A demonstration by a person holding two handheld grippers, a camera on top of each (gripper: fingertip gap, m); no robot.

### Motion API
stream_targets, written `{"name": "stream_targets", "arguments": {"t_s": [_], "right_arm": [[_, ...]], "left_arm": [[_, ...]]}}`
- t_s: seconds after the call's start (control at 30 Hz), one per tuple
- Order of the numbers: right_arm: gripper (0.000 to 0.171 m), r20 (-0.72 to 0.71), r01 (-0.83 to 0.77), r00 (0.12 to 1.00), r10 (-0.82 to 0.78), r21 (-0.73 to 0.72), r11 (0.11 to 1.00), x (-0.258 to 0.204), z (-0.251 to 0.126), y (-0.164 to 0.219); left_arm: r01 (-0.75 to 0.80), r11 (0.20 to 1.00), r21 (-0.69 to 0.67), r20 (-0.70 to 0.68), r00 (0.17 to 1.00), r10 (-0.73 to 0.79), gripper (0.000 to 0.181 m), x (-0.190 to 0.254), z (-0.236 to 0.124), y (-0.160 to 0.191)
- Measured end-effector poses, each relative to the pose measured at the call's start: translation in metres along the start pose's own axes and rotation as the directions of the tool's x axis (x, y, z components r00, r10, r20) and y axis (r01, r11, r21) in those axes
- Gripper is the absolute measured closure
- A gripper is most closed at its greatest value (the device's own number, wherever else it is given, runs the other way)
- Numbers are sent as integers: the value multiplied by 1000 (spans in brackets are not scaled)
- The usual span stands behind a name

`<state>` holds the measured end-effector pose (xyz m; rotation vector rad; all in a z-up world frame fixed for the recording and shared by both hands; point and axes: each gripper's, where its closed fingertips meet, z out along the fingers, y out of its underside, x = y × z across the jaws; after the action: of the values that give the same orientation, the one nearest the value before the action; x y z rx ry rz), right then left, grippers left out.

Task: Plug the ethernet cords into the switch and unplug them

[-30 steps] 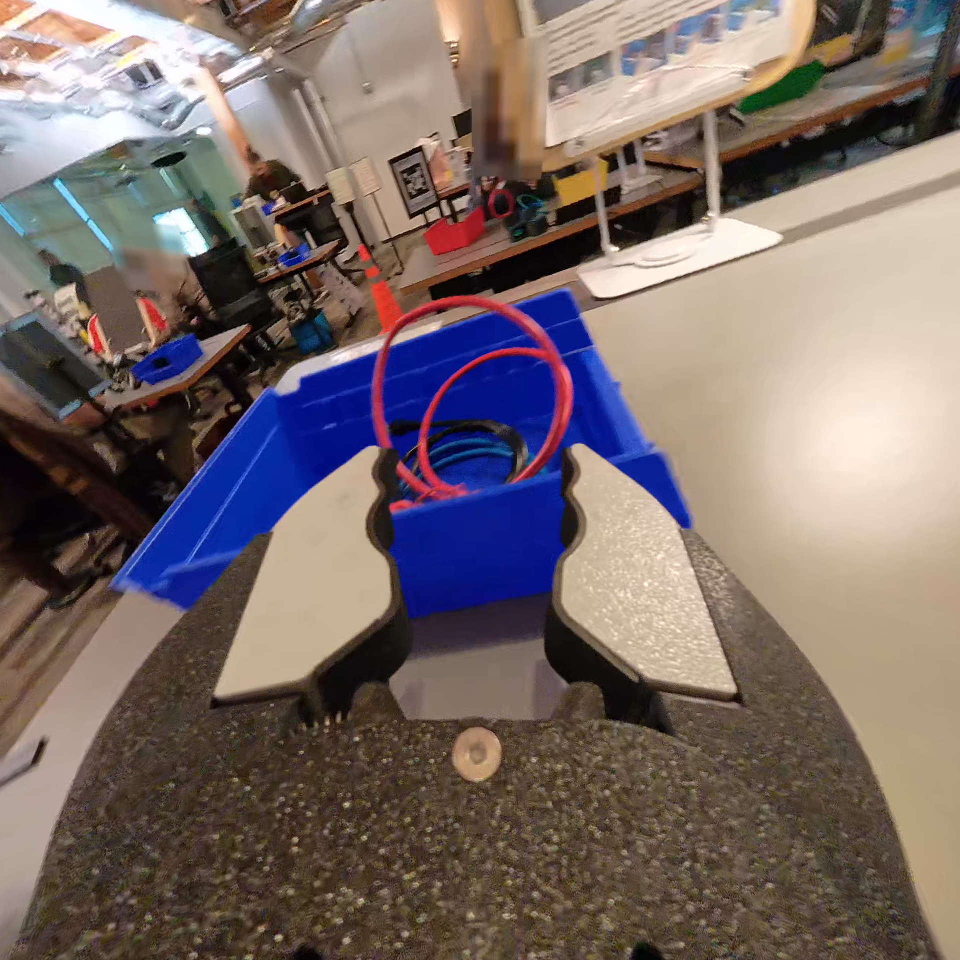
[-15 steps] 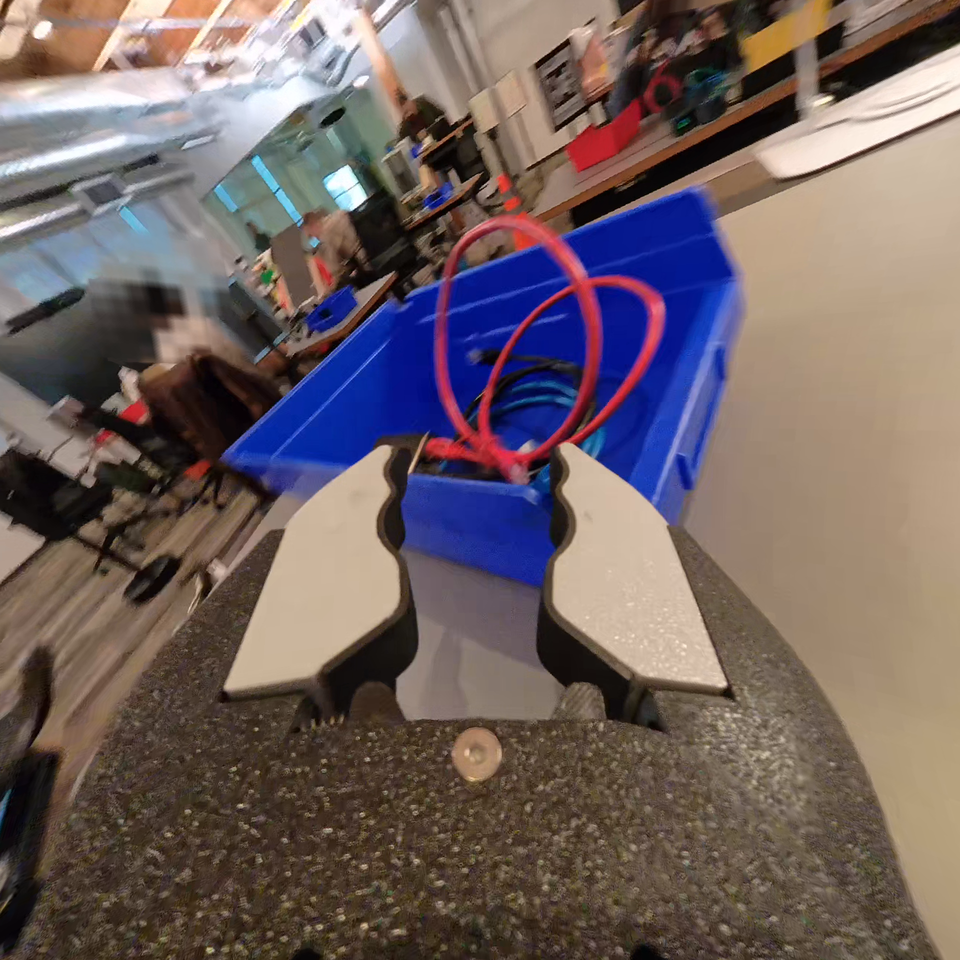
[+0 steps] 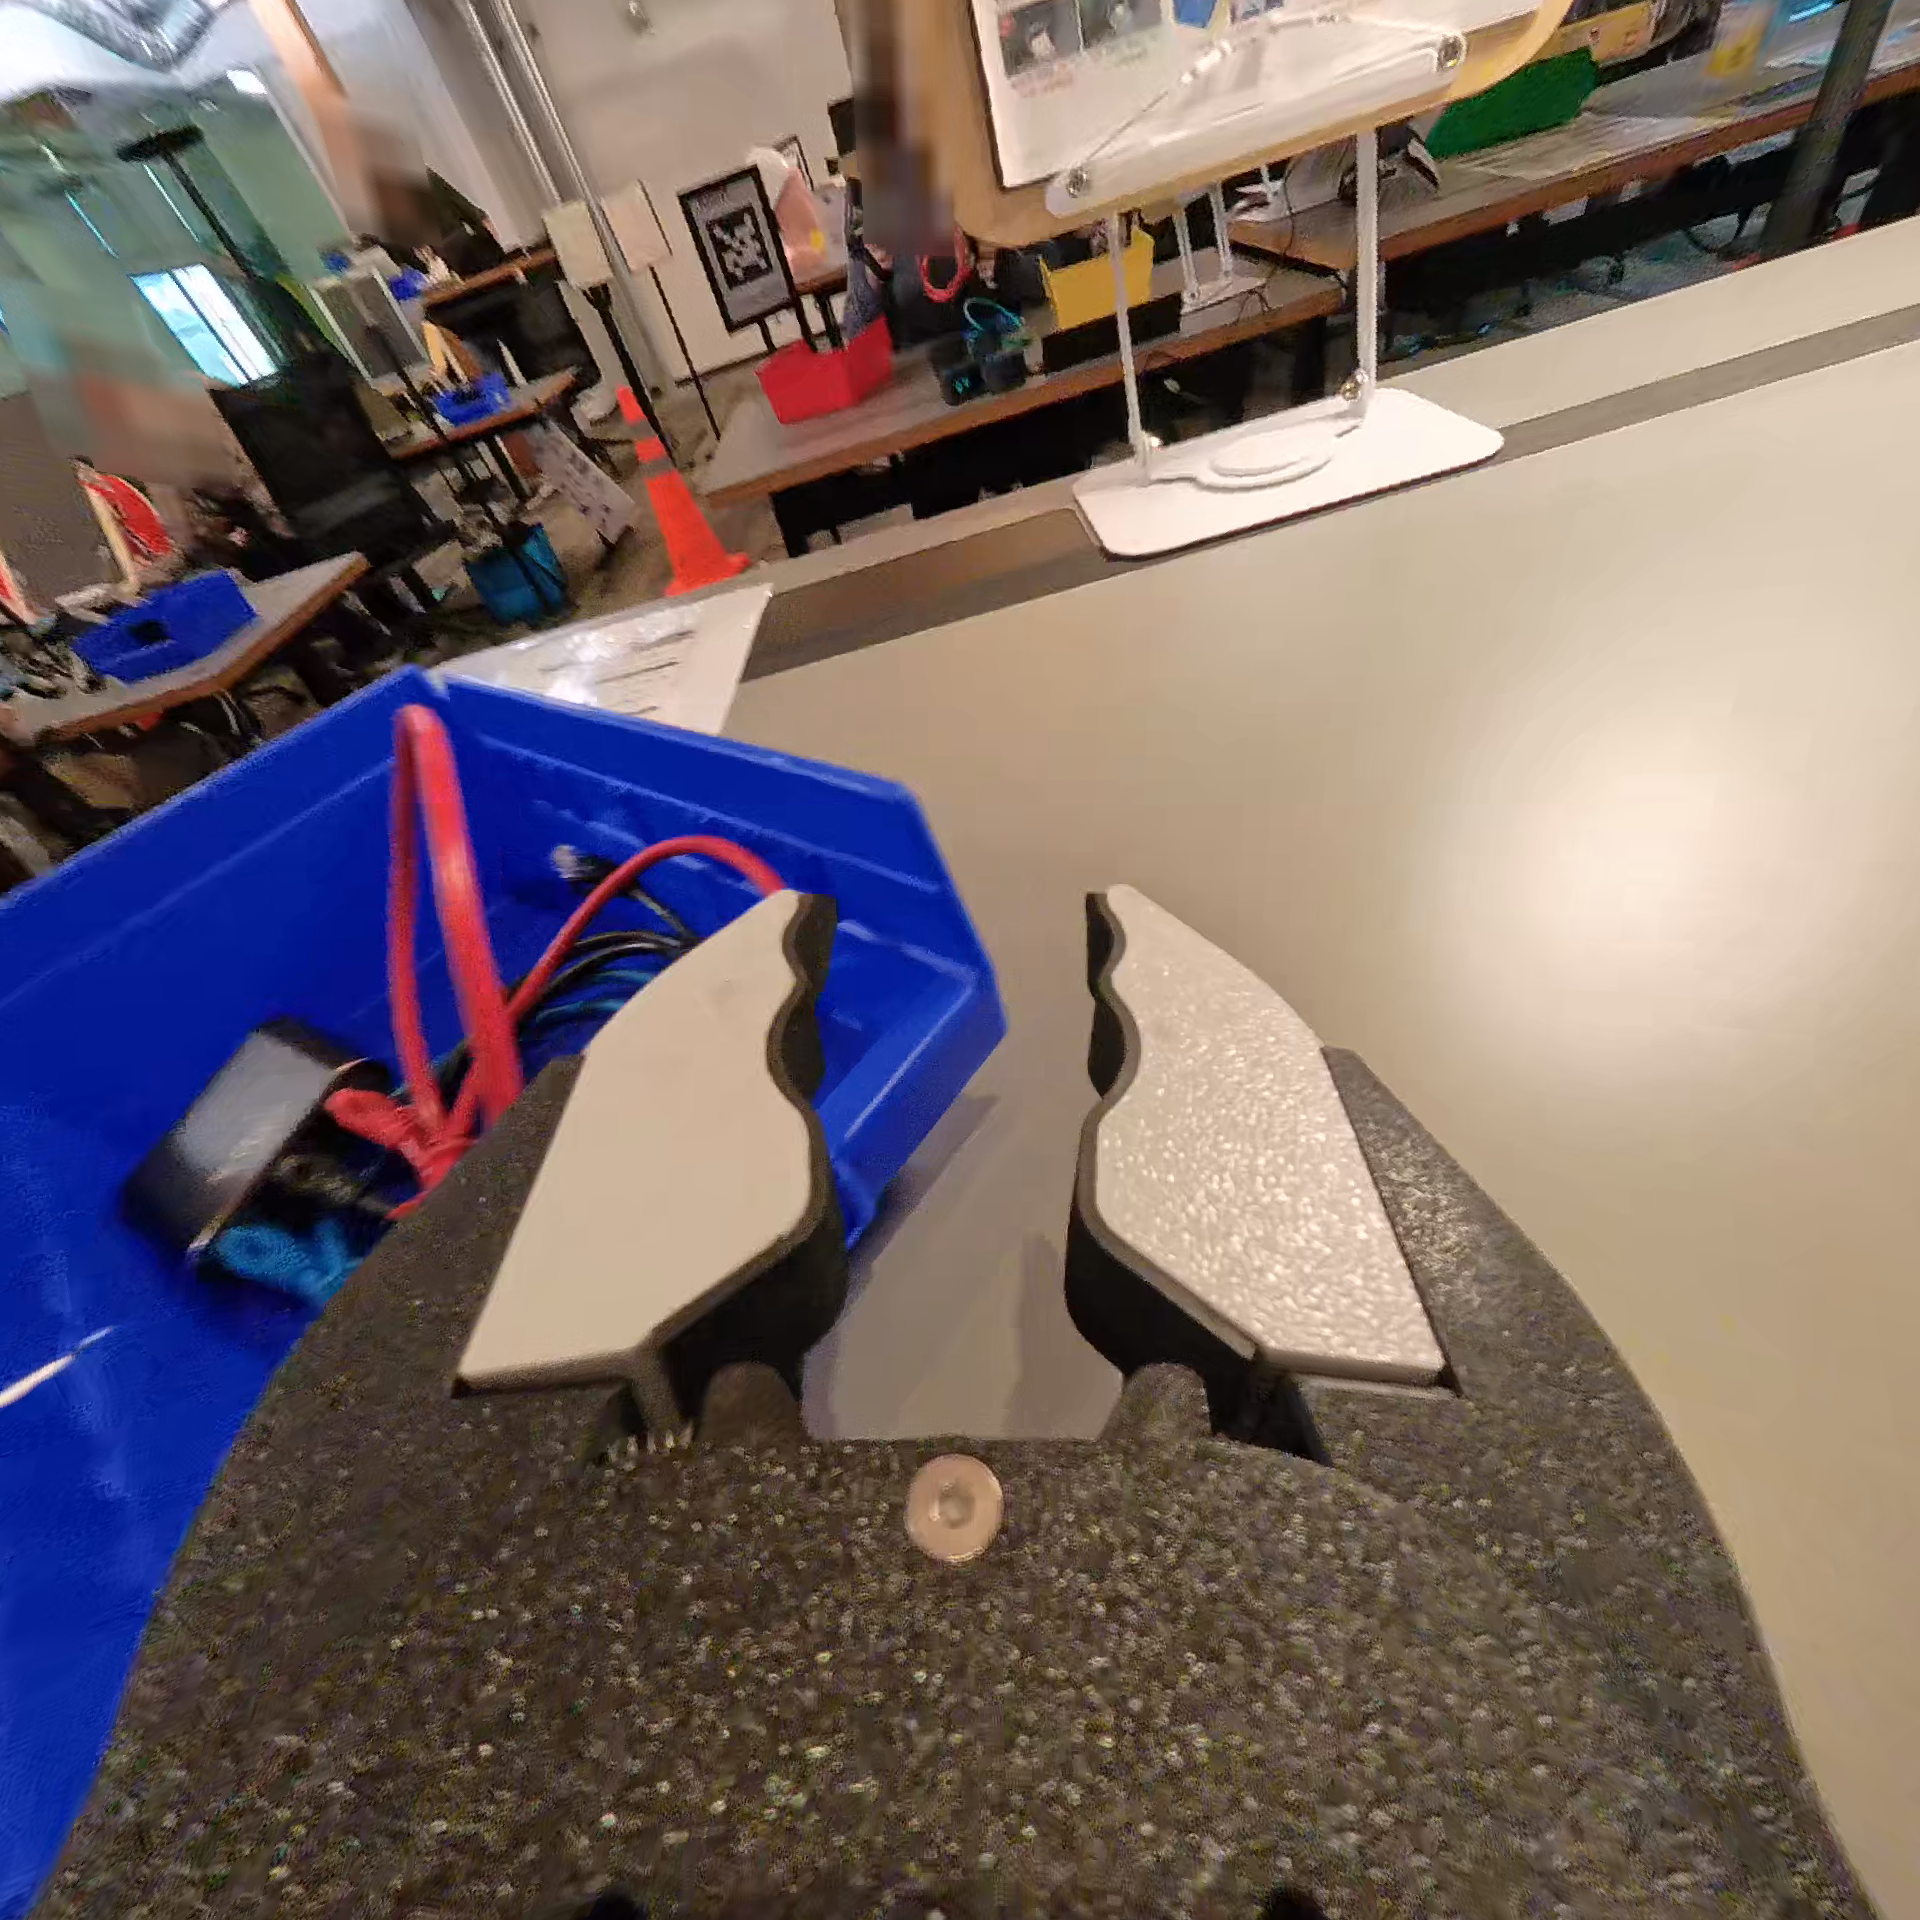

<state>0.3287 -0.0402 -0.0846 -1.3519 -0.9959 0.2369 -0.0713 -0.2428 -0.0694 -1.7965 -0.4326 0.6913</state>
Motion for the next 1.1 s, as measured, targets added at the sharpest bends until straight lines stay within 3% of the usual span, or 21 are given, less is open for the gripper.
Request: {"name": "stream_targets", "arguments": {"t_s": [0.2, 0.27, 0.5, 0.7, 0.83, 0.93, 1.03, 1.1], "right_arm": [[107, 48, -13, 999, 14, -24, 1000, -18, 13, 7], [107, 61, -18, 998, 20, -36, 999, -23, 18, 11], [106, 89, -39, 995, 44, -50, 998, -27, 23, 23], [107, 101, -38, 994, 43, -49, 998, -32, 21, 24], [107, 108, -18, 994, 22, -40, 999, -39, 19, 19], [108, 105, 4, 994, -1, -26, 1000, -42, 17, 13], [109, 102, 20, 995, -17, -26, 999, -39, 19, 11], [109, 100, 22, 995, -19, -26, 999, -37, 21, 11]], "left_arm": [[-37, 992, -122, 129, 990, 53, 127, -11, 55, 10], [-82, 983, -162, 165, 980, 108, 138, -17, 60, 14], [-95, 990, -105, 197, 974, 114, 168, -41, 15, 35], [-65, 995, -78, 286, 954, 85, 172, -86, -33, 58], [-57, 980, -191, 232, 968, 101, 150, -99, -27, 79], [-50, 981, -187, 179, 980, 84, 173, -100, -25, 79], [-10, 979, -203, 136, 990, 38, 172, -103, -23, 79], [-73, 970, -232, 126, 987, 104, 171, -110, -22, 82]]}}
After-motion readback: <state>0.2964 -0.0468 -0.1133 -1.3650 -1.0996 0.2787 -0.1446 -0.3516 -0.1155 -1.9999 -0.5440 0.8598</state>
